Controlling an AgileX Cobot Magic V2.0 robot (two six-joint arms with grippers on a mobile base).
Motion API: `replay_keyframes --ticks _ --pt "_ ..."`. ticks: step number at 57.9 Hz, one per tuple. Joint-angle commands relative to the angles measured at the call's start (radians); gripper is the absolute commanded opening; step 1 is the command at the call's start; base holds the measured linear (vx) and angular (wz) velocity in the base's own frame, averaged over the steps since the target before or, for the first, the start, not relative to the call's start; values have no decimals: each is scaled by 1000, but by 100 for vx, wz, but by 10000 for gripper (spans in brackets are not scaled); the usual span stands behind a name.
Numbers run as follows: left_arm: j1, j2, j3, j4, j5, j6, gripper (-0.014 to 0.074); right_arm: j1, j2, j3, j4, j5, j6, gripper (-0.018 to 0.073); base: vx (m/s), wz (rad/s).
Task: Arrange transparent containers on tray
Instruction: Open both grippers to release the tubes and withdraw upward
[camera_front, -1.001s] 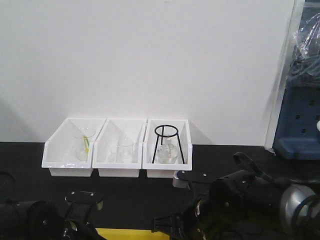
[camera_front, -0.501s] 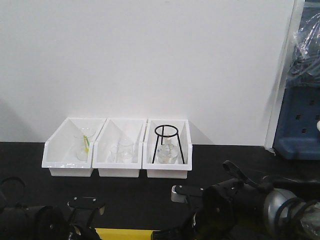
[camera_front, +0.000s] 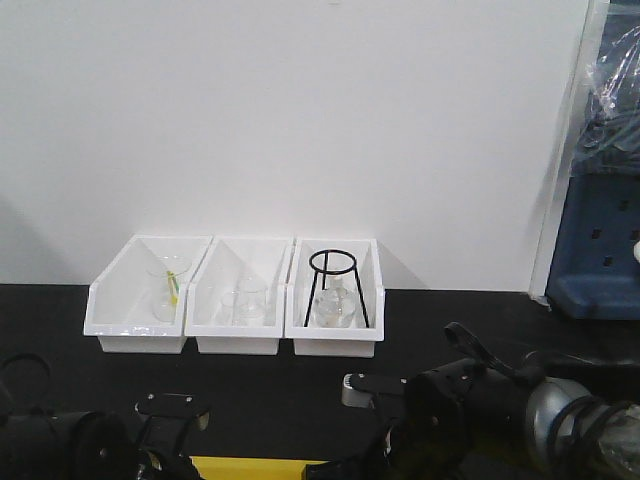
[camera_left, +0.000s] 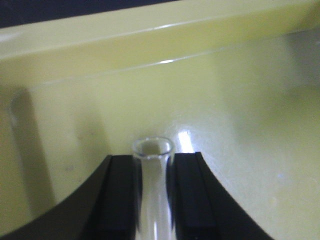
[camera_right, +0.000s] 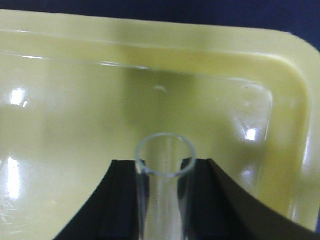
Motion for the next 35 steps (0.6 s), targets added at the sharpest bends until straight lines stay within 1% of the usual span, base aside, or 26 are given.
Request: replay_keyframes --ticks 1,8,17,23,30,35 --pt "-4 -43 -31 0 -20 -1 326 -4 -48 -29 -1 -25 -8 363 0 0" --pt "-4 -43 -31 18 -11 -2 369 -4 -48 -29 -1 -21 -8 391 0 0" --pt "-4 -43 -31 19 -10 -2 477 -4 -48 -29 -2 -14 -8 391 0 0" --pt "-4 -47 -31 18 -10 -1 517 -4 -50 -31 -6 -8 -8 391 0 0" --pt "0 -83 -31 20 -11 -1 524 -4 -88 -31 -68 -15 -3 391 0 0" --pt "3 -138 -31 47 -14 -1 522 -4 -156 -31 -131 -32 -3 391 0 0"
